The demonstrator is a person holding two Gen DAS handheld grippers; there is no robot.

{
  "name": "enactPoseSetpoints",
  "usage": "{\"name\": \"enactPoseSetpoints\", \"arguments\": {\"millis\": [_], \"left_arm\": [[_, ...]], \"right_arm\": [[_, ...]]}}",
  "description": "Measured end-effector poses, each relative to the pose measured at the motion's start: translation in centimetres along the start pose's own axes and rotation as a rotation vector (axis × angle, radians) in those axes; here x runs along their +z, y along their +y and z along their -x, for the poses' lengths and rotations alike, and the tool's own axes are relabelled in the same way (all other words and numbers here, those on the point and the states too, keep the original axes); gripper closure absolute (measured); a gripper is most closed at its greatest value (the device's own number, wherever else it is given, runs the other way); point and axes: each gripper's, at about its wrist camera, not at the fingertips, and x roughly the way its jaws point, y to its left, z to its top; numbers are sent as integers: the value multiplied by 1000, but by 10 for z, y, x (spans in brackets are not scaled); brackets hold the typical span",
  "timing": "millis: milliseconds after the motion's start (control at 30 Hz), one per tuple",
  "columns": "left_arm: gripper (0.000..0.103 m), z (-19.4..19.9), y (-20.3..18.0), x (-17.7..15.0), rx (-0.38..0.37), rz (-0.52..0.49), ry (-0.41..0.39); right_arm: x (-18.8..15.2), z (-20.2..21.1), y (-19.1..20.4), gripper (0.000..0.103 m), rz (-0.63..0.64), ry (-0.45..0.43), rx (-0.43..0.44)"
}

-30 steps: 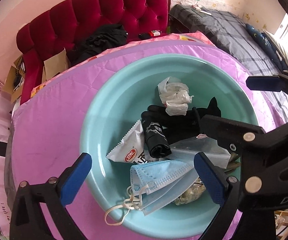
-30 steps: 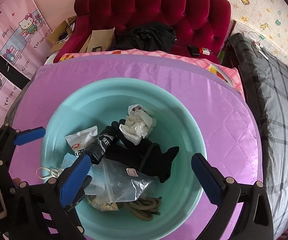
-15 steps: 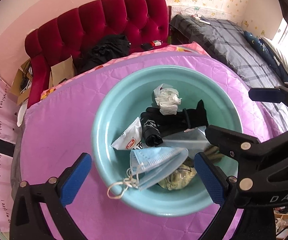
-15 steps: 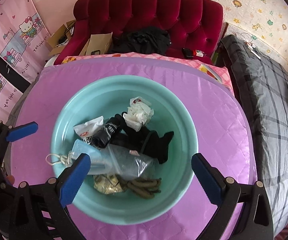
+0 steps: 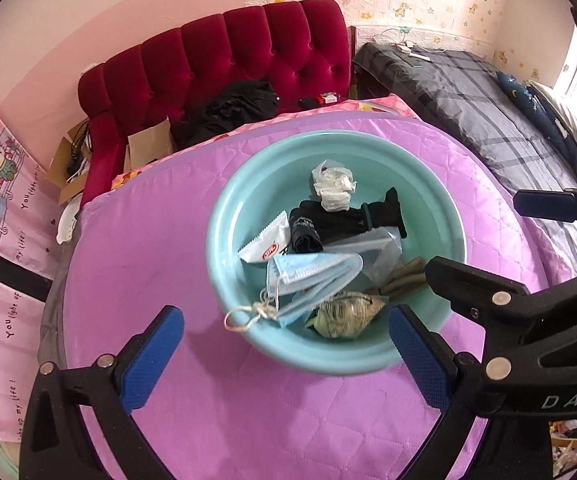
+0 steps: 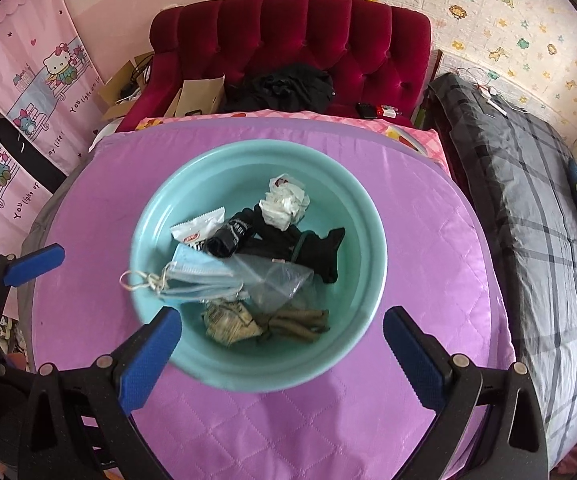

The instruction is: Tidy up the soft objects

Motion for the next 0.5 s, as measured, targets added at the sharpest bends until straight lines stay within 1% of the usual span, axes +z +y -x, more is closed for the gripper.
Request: {"name": "enactPoseSetpoints", "arguments": {"millis": [133,367,500], "left_arm": [[0,8,-3,-13,10,20,-11],[0,18,-6,-36,-15,66,-25],[0,25,-12,-50,5,69,-50]], "right_arm": [[-15,9,3,0,2,-9,-7],[-39,21,10,0,8,-31,-21],[-53,25,11,0,8,-49,-19]]}}
